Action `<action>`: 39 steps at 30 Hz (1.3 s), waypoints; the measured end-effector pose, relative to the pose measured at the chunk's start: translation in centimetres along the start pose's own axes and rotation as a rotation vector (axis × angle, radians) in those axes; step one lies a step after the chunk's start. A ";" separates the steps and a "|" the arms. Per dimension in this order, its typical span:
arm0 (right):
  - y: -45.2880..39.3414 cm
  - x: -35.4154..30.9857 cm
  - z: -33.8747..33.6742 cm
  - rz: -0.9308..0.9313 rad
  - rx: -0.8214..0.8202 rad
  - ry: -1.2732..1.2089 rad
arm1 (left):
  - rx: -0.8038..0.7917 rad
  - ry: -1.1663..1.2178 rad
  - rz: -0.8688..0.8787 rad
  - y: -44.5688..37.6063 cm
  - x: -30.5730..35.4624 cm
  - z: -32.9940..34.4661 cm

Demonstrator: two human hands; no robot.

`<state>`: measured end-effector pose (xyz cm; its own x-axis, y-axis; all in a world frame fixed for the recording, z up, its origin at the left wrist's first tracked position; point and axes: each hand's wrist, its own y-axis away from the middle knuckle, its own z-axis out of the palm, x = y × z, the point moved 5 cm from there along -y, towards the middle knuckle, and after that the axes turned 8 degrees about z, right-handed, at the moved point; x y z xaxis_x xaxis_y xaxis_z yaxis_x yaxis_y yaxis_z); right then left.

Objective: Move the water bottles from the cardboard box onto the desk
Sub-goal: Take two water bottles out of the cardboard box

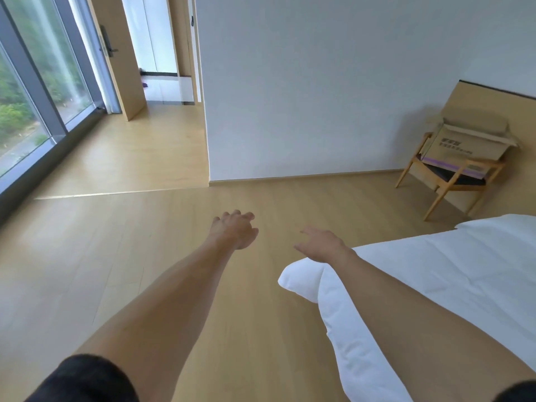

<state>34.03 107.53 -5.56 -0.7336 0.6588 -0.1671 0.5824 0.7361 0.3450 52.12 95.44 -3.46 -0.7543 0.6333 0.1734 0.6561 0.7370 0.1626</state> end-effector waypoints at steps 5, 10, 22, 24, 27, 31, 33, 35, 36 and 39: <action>-8.1 -2.5 -1.4 0.009 -0.018 0.022 | 0.000 0.004 -0.004 -7.2 -2.4 -1.2; -17.4 -5.7 -2.4 -0.037 -0.023 0.021 | -0.010 -0.014 -0.041 -15.1 -4.9 -2.1; -42.3 -10.3 -10.5 -0.103 -0.055 0.017 | 0.000 -0.044 -0.077 -39.5 -7.5 -9.0; -45.1 -10.2 -11.5 -0.101 -0.051 0.011 | -0.013 -0.057 -0.067 -42.8 -7.2 -9.2; -49.4 -9.1 -13.4 -0.070 -0.037 -0.017 | -0.029 -0.086 -0.042 -48.6 -6.5 -9.7; -54.8 -6.1 -15.5 0.013 -0.030 -0.037 | -0.049 -0.104 0.055 -56.8 -3.9 -9.5; -57.9 -3.9 -16.7 0.069 -0.016 -0.034 | -0.060 -0.103 0.112 -61.8 -2.2 -9.1; -60.1 -2.1 -17.5 0.118 -0.013 -0.034 | -0.066 -0.101 0.164 -65.3 -0.8 -8.9; -61.6 -1.1 -18.2 0.153 -0.011 -0.034 | -0.065 -0.102 0.204 -67.8 0.2 -8.9; -66.5 2.0 -20.6 0.275 0.013 -0.054 | -0.071 -0.082 0.309 -75.4 2.8 -9.4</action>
<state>-13.36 56.66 -9.77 -0.5279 0.8411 -0.1178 0.7617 0.5302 0.3725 0.77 39.40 -6.13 -0.5167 0.8435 0.1464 0.8522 0.4903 0.1826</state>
